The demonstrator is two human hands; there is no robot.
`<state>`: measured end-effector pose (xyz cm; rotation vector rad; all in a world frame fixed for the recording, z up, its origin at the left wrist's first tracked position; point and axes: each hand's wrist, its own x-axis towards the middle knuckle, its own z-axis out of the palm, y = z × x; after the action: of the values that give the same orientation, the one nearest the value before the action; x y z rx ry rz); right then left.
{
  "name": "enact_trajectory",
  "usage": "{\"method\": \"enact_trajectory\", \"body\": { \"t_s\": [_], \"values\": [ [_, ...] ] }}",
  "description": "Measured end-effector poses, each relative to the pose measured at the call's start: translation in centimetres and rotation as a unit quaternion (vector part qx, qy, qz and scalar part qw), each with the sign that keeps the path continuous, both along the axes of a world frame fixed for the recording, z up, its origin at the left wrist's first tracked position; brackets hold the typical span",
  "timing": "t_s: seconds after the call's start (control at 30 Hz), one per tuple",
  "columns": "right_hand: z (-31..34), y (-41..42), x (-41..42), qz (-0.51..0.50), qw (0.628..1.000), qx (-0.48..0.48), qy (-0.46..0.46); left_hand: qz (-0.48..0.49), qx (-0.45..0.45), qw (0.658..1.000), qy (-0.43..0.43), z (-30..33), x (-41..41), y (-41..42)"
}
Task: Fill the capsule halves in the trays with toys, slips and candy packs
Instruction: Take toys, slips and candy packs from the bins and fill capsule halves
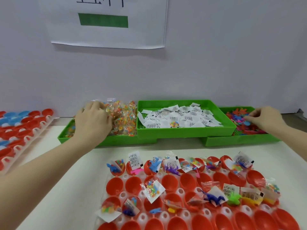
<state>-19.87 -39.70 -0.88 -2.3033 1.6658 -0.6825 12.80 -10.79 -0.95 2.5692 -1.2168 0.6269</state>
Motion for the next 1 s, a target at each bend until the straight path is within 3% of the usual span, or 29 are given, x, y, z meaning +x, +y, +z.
{"method": "enact_trajectory", "body": {
  "t_s": [0.1, 0.33, 0.5, 0.67, 0.73, 0.83, 0.93, 1.0],
  "values": [
    [-0.1, 0.1, 0.4, 0.012, 1.0, -0.004, -0.009, 0.005, -0.012, 1.0, -0.001, 0.0, -0.1, -0.1],
    [-0.2, 0.7, 0.9, 0.032, 0.998, -0.027, -0.043, -0.004, -0.144, 0.976, 0.165, 0.5, -0.7, 0.2],
    [-0.3, 0.9, 0.5, 0.015, 0.999, -0.025, -0.044, -0.014, -0.198, 0.97, 0.143, 0.1, -0.4, 0.7],
    [0.3, 1.3, 0.4, -0.05, 0.986, -0.128, -0.091, -0.04, -0.243, 0.961, 0.125, 0.3, -0.8, 1.4],
    [1.1, 2.0, 1.2, -0.068, 0.971, -0.167, -0.156, -0.042, -0.257, 0.956, 0.136, 0.5, -0.9, 1.6],
    [2.7, 3.7, 3.9, 0.015, 0.966, -0.152, -0.21, -0.038, -0.258, 0.953, 0.153, 0.4, -0.9, 1.7],
    [3.8, 6.0, 7.1, 0.167, 0.976, -0.045, -0.129, -0.033, -0.257, 0.95, 0.174, 0.3, -1.1, 1.6],
    [4.1, 7.3, 8.5, 0.242, 0.97, 0.008, 0.028, -0.03, -0.261, 0.945, 0.195, 0.3, -1.4, 1.4]
  ]
}}
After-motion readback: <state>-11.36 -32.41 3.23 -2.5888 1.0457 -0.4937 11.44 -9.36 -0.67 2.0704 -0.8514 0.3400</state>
